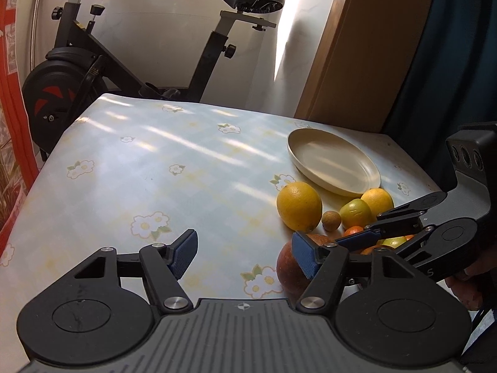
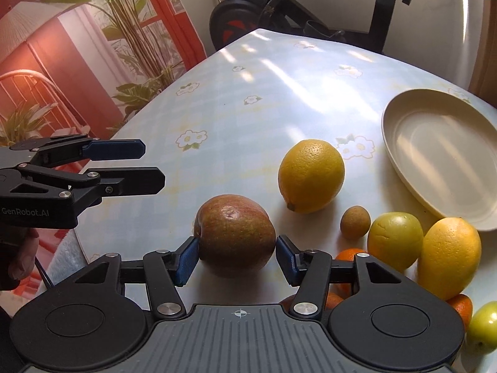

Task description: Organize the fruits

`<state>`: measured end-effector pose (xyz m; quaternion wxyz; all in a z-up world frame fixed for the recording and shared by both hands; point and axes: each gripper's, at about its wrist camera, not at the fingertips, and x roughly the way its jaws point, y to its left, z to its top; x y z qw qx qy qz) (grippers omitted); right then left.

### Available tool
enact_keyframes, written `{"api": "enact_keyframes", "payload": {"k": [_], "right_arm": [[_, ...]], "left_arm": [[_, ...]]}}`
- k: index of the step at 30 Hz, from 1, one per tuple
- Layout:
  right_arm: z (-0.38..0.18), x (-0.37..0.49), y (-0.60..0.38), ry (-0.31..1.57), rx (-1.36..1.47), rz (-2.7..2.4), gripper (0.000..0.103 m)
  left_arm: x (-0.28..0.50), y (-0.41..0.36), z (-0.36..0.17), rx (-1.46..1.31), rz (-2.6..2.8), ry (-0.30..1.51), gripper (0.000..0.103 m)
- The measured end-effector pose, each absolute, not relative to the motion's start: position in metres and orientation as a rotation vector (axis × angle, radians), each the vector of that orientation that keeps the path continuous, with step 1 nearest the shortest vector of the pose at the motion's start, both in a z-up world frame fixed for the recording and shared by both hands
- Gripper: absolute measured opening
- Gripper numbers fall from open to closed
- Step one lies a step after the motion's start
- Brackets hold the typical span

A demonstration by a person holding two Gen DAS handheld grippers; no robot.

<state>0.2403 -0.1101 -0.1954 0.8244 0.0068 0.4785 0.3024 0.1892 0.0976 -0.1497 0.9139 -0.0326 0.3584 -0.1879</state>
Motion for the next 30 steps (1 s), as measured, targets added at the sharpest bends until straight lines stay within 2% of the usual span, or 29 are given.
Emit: {"api": "enact_keyframes", "payload": {"k": [7,14,20,25,30], "right_arm": [[-0.189,0.24,-0.128,0.971,0.036,0.582,0.051],[-0.184,0.232,-0.129,0.907,-0.062,0.543,0.051],[-0.182,0.213,-0.116,0.849,-0.181,0.576,0.056],[-0.187,0.205,-0.105,0.861,-0.229,0.613,0.058],[-0.187,0.207,-0.097,0.874,-0.25,0.632,0.058]], "left_arm": [[0.202,0.082,-0.158,-0.063,-0.448,0.772,0.067],[0.216,0.069,-0.17,-0.123,-0.506,0.828,0.06],[0.229,0.07,-0.176,-0.186,-0.52,0.864,0.055],[0.237,0.067,-0.18,-0.223,-0.556,0.908,0.048],[0.239,0.066,-0.183,-0.259,-0.579,0.926,0.048]]}}
